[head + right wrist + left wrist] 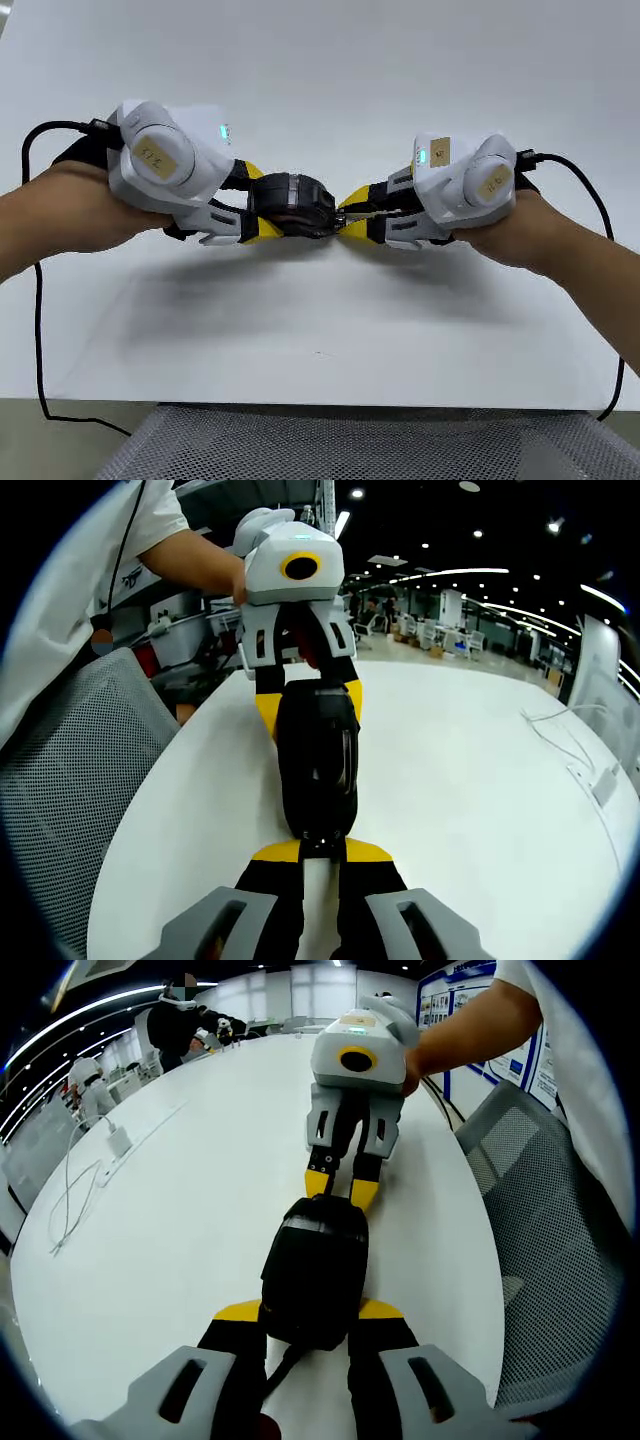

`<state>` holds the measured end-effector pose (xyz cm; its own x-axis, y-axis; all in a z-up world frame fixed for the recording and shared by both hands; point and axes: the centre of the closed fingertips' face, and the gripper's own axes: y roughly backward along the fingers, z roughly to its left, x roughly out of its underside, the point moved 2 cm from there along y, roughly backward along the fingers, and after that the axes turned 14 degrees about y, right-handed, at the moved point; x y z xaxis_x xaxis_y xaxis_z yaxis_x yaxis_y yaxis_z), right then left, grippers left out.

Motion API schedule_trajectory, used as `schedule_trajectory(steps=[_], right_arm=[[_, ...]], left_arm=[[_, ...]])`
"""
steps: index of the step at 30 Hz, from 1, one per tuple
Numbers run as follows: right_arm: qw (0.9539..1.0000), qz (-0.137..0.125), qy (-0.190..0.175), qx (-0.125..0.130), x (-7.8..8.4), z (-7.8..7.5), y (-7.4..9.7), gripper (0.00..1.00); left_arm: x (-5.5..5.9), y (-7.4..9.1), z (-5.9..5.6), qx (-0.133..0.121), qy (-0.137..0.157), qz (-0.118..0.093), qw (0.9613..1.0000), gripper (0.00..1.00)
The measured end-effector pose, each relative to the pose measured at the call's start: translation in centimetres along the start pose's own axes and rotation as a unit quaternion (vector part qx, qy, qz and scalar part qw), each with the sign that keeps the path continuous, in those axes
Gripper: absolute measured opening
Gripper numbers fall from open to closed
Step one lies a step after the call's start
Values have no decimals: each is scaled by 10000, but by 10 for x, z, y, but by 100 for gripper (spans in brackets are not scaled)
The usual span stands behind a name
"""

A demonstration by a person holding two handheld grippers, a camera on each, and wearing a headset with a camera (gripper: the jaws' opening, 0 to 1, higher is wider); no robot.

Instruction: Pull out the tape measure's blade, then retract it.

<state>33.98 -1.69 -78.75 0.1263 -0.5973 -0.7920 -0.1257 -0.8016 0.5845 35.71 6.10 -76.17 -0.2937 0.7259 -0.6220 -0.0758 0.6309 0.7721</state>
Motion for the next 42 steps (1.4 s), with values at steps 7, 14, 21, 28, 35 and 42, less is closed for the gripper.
schedule_trajectory(steps=[7,14,21,28,35,42], right_arm=[[10000,5,46,-15,1,1,2,8],[10000,22,66,10,4,3,8,7],[9999,66,87,40,9,5,18,7],[9998,173,68,31,16,6,27,7],[9997,235,-10,6,20,8,34,7],[9994,331,-36,23,25,8,41,7]], left_arm=[[1,0,1,-2,-56,22,10000,25],[2,0,1,2,-64,25,10000,26],[2,1,1,7,-18,31,10000,26],[2,1,1,-1,-22,57,10000,26],[2,1,1,-28,-48,64,10000,26],[2,1,2,-23,-54,72,10000,26]])
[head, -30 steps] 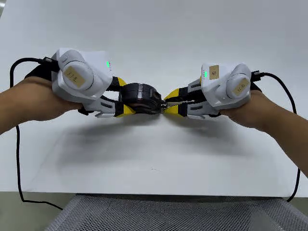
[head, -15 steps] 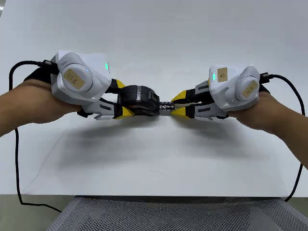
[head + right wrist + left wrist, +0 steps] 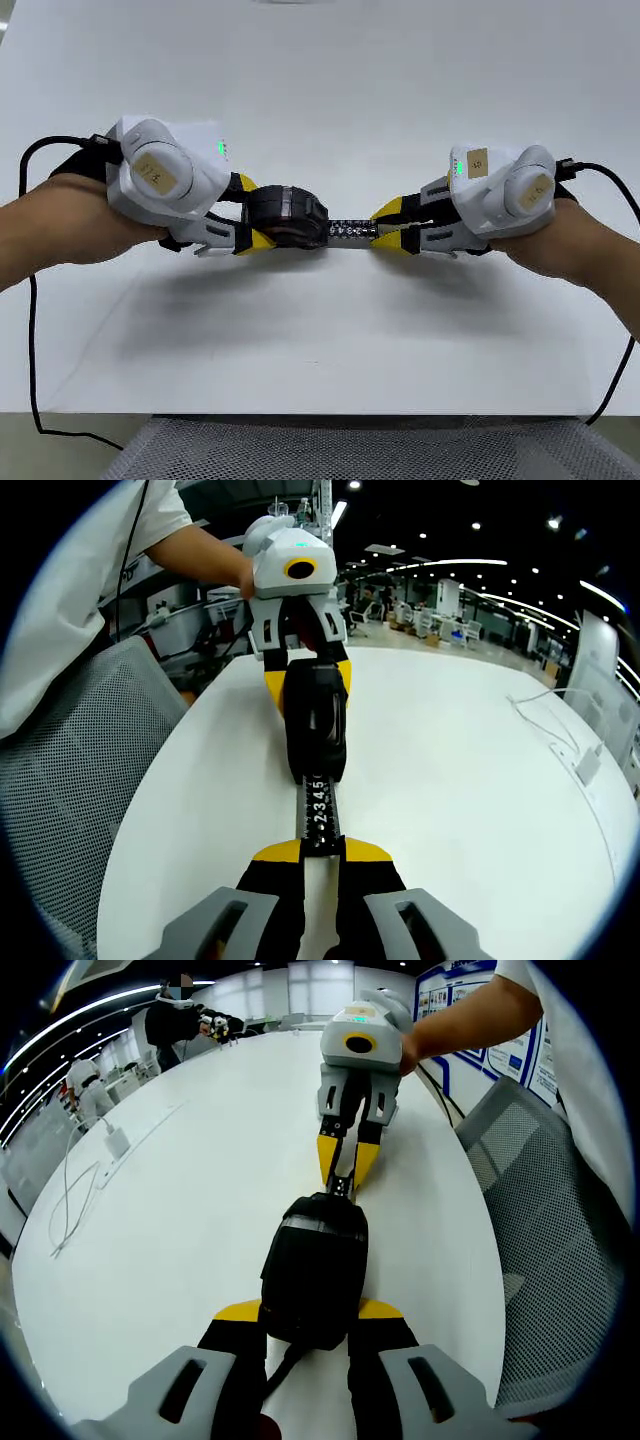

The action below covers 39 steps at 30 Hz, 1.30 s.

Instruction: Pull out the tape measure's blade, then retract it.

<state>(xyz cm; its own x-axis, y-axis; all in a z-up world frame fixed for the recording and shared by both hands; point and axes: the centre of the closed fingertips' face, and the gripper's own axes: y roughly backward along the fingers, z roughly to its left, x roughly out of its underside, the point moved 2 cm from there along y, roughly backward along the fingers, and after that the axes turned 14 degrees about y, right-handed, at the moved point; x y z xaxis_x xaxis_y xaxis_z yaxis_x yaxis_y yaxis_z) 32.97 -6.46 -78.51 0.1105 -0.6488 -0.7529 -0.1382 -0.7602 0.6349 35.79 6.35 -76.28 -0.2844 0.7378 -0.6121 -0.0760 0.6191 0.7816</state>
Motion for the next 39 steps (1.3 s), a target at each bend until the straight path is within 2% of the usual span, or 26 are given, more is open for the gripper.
schedule_trajectory(steps=[23,39], right_arm=[[9997,254,68,29,16,0,21,6],[9992,399,-14,56,26,2,35,6]], left_arm=[[0,0,0,-17,21,70,10000,26],[0,-1,0,-21,33,108,9999,26]])
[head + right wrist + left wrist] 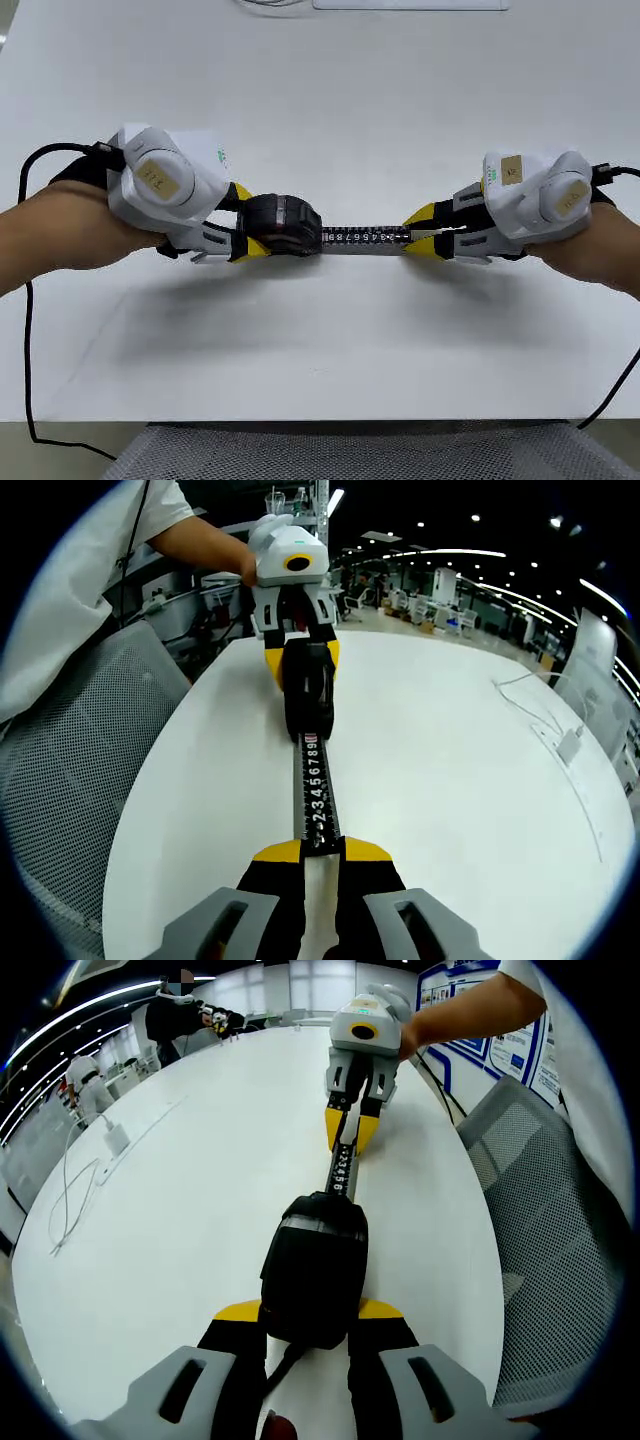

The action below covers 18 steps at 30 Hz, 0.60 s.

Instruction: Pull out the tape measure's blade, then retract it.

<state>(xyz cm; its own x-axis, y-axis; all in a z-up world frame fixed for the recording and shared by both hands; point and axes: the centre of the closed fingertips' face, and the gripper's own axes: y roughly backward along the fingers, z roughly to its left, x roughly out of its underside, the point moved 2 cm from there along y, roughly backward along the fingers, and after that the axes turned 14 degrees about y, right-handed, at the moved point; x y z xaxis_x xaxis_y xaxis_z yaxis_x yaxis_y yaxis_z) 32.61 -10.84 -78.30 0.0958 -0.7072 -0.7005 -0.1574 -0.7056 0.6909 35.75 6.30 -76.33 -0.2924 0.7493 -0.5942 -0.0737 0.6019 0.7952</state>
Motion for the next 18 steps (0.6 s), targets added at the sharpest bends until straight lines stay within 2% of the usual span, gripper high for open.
schedule_trajectory(steps=[18], right_arm=[[9998,191,-16,-2,11,1,17,6]], left_arm=[[-1,0,-1,-15,-22,26,10000,26]])
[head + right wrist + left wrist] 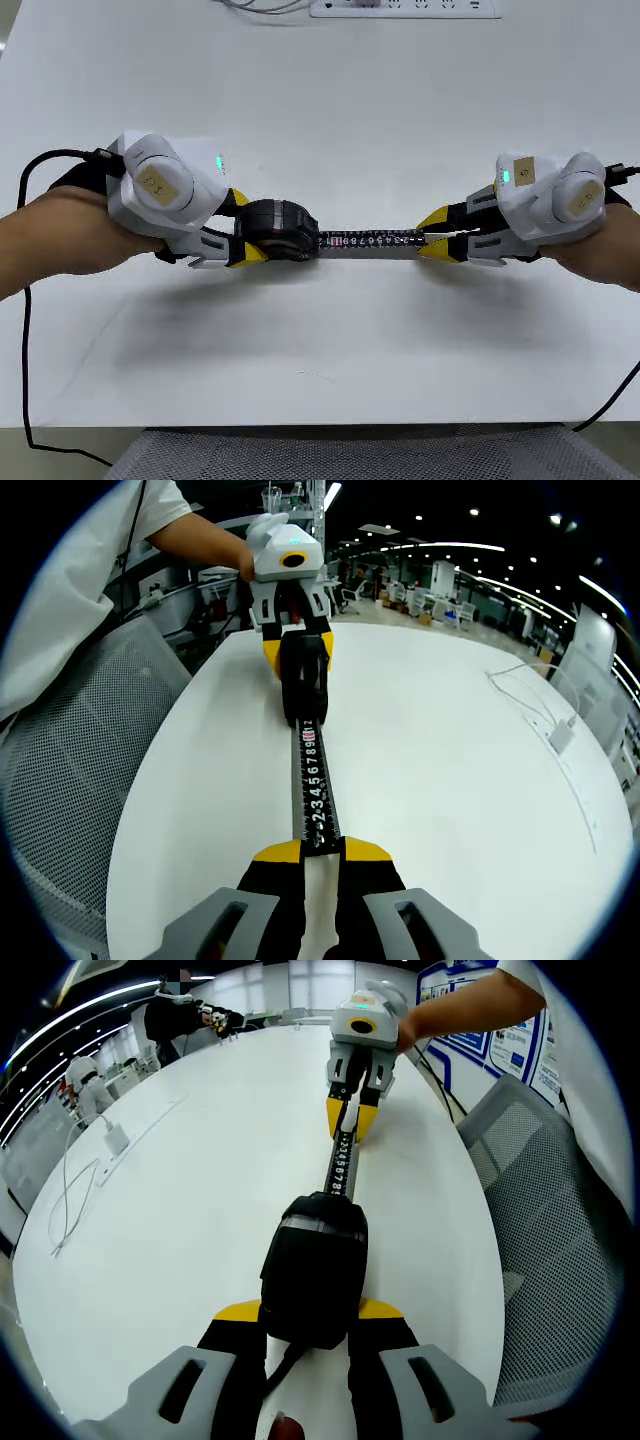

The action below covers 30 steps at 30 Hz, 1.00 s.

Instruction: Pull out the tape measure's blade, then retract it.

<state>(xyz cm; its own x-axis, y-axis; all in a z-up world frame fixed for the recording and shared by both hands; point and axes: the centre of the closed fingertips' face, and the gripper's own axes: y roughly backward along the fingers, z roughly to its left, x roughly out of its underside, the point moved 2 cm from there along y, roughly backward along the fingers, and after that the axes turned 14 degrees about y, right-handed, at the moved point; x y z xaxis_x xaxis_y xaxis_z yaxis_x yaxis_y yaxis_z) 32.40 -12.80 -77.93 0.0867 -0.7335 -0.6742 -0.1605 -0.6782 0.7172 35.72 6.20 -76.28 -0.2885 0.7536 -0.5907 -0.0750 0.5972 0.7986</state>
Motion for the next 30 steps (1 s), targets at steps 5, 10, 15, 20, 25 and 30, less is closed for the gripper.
schedule_trajectory(steps=[5,10,15,20,25,30], right_arm=[[10000,50,-2,-2,6,0,4,6],[10000,93,-9,6,10,0,8,6],[9999,143,-8,7,13,1,12,6],[9998,185,-21,1,16,2,15,6],[9997,224,-51,2,21,3,18,6],[9996,255,-89,7,25,3,21,6]], left_arm=[[0,0,0,5,-11,6,10000,26],[0,0,0,7,-25,18,10000,26],[0,0,0,7,-27,26,10000,26],[0,-1,0,15,-67,22,10000,26],[-1,0,-1,24,-76,20,10000,26],[-1,0,-1,21,-70,17,10000,26]])
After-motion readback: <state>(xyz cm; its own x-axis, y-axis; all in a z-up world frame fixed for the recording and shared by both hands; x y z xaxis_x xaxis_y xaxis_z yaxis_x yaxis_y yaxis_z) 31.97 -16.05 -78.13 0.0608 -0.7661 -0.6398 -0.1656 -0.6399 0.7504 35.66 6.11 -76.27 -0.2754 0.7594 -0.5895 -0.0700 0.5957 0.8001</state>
